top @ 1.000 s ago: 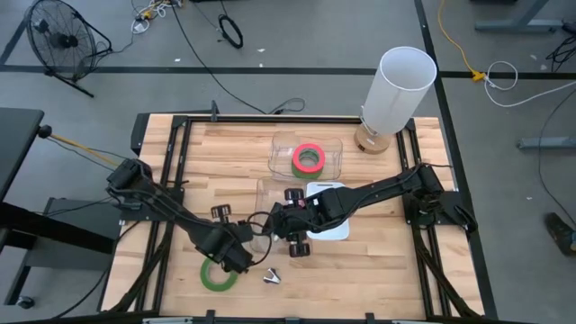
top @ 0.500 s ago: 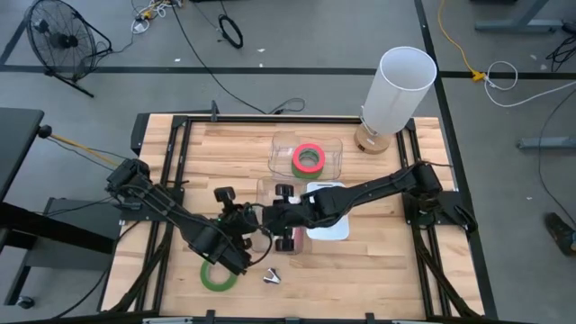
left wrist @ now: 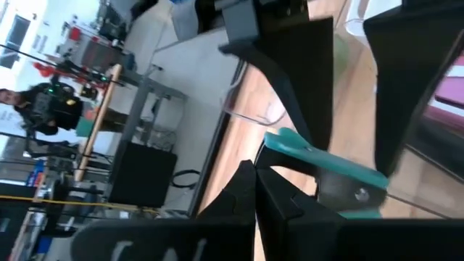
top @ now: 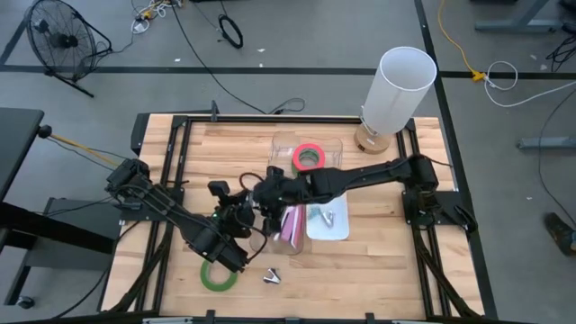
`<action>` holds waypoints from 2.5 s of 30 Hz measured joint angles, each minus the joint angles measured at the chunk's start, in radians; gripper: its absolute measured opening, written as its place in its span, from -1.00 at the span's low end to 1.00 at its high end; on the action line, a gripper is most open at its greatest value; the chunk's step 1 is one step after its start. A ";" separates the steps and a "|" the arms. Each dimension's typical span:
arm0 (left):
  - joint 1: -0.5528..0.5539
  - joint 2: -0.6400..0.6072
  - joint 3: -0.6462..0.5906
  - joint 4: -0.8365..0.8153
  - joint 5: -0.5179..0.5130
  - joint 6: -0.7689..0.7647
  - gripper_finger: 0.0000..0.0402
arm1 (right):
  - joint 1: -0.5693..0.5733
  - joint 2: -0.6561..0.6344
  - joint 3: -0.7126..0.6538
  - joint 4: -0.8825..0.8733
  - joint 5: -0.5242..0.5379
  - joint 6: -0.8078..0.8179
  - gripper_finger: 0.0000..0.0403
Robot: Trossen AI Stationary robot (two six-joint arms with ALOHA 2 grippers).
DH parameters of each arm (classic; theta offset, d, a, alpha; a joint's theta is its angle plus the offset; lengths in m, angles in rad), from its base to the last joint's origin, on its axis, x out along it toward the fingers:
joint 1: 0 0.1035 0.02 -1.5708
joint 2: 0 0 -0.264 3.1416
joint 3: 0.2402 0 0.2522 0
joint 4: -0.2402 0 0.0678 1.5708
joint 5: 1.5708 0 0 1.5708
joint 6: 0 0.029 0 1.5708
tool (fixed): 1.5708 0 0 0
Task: Pick and place Stapler, Stapler remover, tape
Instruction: Put the blue staple remover into the white bin
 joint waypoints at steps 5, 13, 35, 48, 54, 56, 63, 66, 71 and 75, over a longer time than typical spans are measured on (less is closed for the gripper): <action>0.001 0.000 0.000 0.000 -0.026 0.028 -1.00 | -0.024 0.000 0.000 0.043 -0.127 -0.001 -0.25; 0.008 0.000 0.000 0.004 -0.033 0.060 -1.00 | -0.030 0.000 0.000 0.012 -0.152 -0.009 -0.25; 0.014 -0.002 0.000 -0.003 -0.043 0.047 -1.00 | -0.040 0.000 -0.002 0.103 -0.073 0.042 -0.59; 0.013 0.001 0.000 0.013 -0.040 0.068 -0.93 | -0.052 0.000 0.001 0.036 0.020 -0.012 -0.88; 0.017 -0.021 -0.002 0.019 -0.054 0.072 -0.67 | -0.042 -0.003 0.003 0.026 0.008 -0.015 -0.88; 0.017 -0.032 -0.001 0.012 -0.057 0.078 -0.55 | -0.040 -0.004 0.004 -0.008 0.028 -0.012 -0.88; 0.010 -0.086 0.000 0.008 -0.071 0.112 -0.16 | -0.040 -0.002 0.003 -0.164 0.047 0.044 -0.88; 0.010 -0.114 0.000 0.007 -0.049 0.138 -0.09 | -0.041 -0.008 0.003 -0.249 0.060 0.069 -0.88; 0.013 -0.157 0.000 0.005 0.066 0.158 -0.12 | -0.034 -0.047 0.002 -0.504 0.078 0.170 -0.88; 0.011 -0.172 -0.011 0.004 0.138 0.159 -0.18 | -0.016 -0.092 0.002 -0.735 0.102 0.295 -0.88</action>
